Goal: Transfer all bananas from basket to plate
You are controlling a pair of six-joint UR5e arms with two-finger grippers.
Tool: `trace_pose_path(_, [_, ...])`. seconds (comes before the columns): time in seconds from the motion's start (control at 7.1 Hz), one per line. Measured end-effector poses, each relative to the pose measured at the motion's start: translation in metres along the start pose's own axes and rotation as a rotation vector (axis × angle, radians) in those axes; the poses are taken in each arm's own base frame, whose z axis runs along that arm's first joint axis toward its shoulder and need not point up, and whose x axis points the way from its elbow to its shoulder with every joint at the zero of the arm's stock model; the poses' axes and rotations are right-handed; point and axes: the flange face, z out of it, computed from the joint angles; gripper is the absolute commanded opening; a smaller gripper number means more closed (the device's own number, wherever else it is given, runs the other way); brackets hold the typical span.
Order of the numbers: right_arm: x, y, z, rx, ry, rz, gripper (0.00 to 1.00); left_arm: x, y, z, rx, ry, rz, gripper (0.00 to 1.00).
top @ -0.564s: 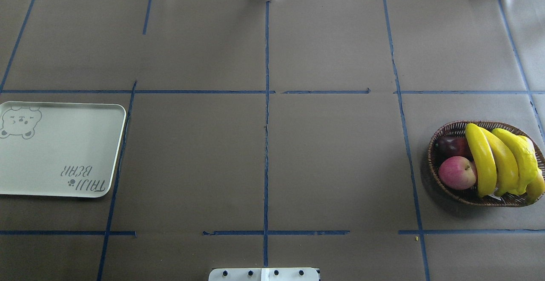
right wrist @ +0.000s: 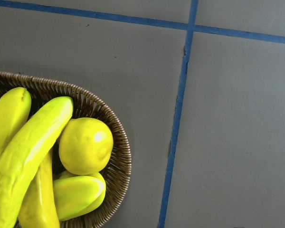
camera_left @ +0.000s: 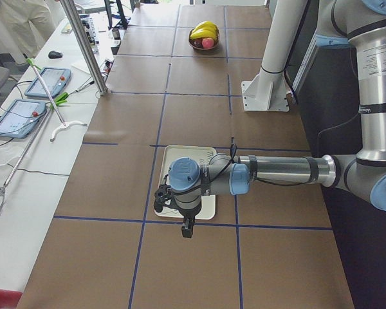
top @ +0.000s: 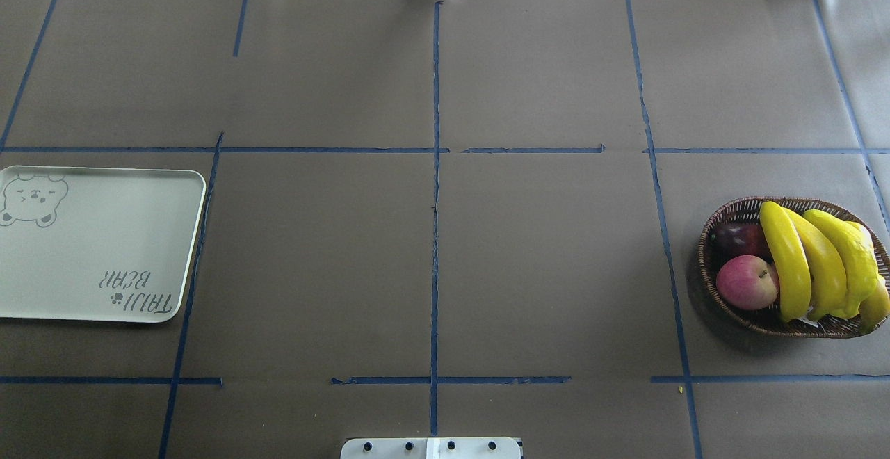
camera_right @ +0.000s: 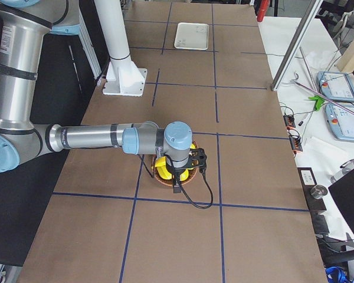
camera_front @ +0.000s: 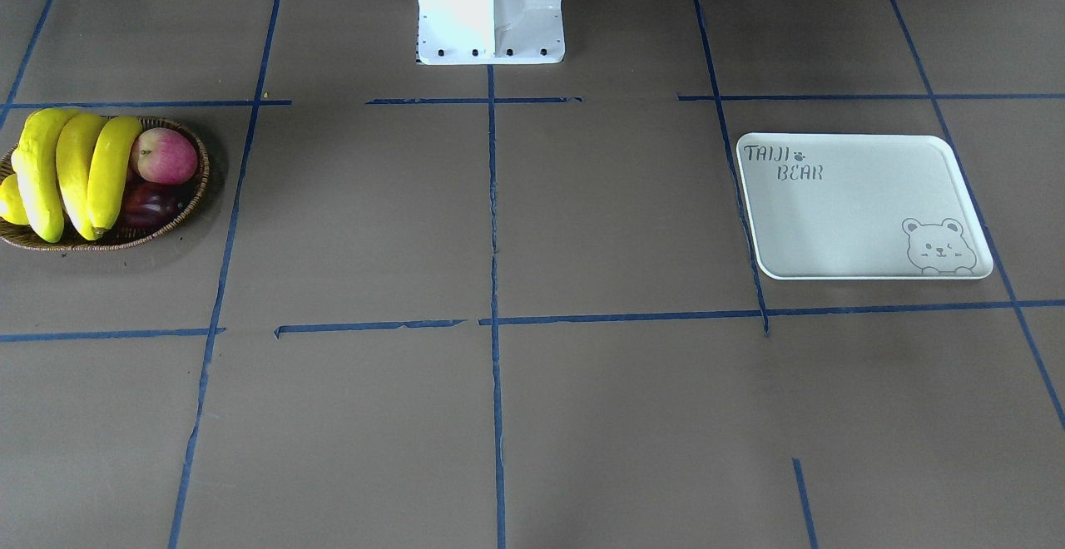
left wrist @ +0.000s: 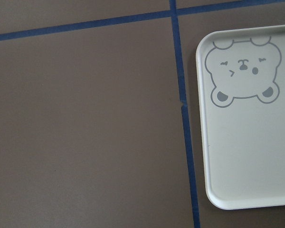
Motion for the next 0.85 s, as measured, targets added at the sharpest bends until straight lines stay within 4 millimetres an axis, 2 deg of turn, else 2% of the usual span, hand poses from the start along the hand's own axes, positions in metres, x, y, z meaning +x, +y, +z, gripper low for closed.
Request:
trace_pose_path(0.42, [-0.068, -0.011, -0.014, 0.019, -0.011, -0.006, 1.0, -0.002, 0.003, 0.002, -0.004, 0.002, -0.004, 1.0])
trace_pose_path(0.56, [-0.082, -0.009, -0.011, 0.029, -0.013, 0.004, 1.0, -0.002, 0.003, 0.002, -0.005, 0.002, -0.005, 1.0])
trace_pose_path(0.85, [-0.103, 0.005, 0.009, 0.064, -0.013, 0.042, 0.99, -0.003, 0.005, 0.003, -0.008, 0.003, -0.008, 1.0])
